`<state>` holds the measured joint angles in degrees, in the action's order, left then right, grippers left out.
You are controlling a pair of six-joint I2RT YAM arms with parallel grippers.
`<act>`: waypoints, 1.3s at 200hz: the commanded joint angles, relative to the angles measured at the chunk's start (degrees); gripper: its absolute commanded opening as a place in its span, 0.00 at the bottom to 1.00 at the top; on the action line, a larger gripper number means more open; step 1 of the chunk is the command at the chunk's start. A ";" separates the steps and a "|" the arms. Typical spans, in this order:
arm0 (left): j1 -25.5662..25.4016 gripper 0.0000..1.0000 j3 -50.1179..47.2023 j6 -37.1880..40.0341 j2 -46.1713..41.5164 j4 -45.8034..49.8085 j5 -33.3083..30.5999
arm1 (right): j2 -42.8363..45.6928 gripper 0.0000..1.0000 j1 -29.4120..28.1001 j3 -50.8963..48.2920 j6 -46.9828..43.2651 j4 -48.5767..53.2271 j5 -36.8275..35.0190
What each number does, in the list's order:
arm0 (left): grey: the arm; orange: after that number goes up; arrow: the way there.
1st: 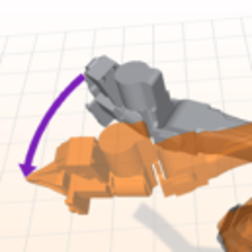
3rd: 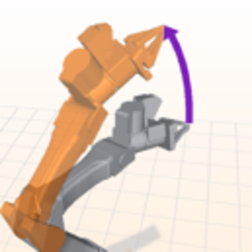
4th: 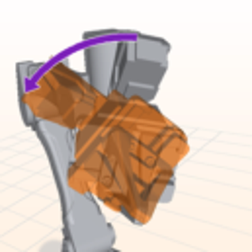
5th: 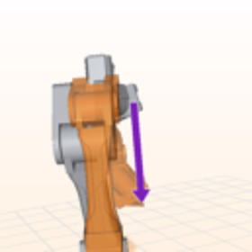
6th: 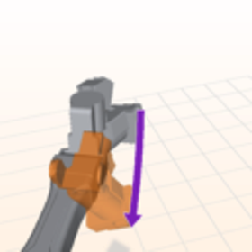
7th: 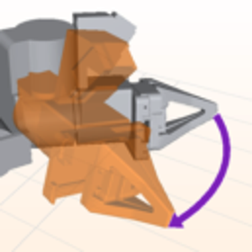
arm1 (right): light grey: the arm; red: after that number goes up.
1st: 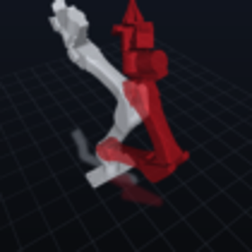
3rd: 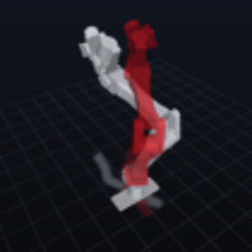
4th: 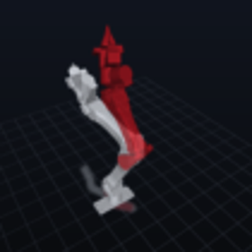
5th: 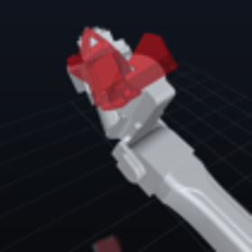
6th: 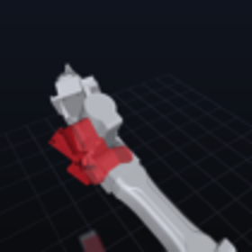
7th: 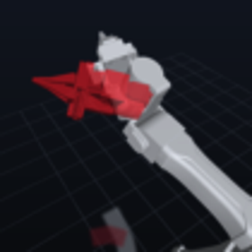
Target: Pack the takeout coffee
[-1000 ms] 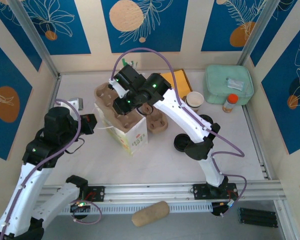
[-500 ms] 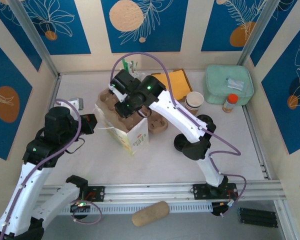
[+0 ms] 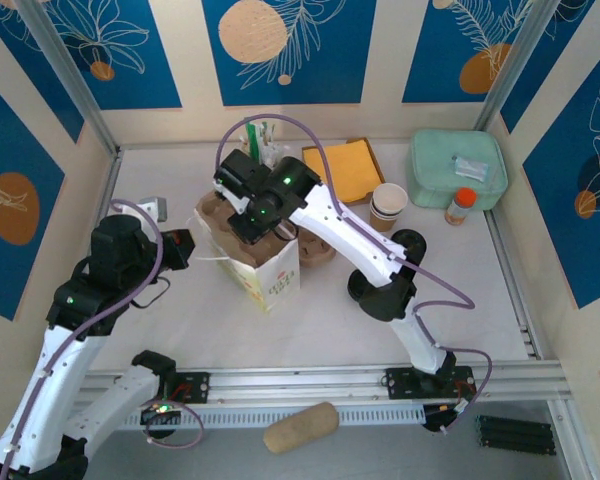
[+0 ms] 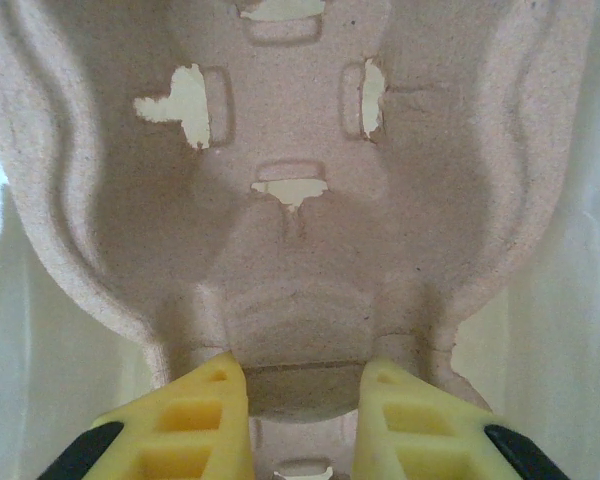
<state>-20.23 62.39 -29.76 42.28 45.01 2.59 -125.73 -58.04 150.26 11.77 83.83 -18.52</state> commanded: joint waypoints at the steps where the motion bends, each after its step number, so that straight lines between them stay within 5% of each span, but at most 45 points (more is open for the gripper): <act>1: 0.60 0.00 -0.25 -0.67 -0.88 -0.47 0.93 | -1.18 0.23 -0.61 0.35 -0.96 3.06 -1.65; 260: 0.63 0.00 -1.68 -2.23 -1.79 -1.95 3.12 | -8.57 0.21 -2.33 1.98 3.67 8.72 -5.02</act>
<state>-20.25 61.21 -31.29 41.30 44.16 4.51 -132.73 -59.59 151.02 13.63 89.93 -22.55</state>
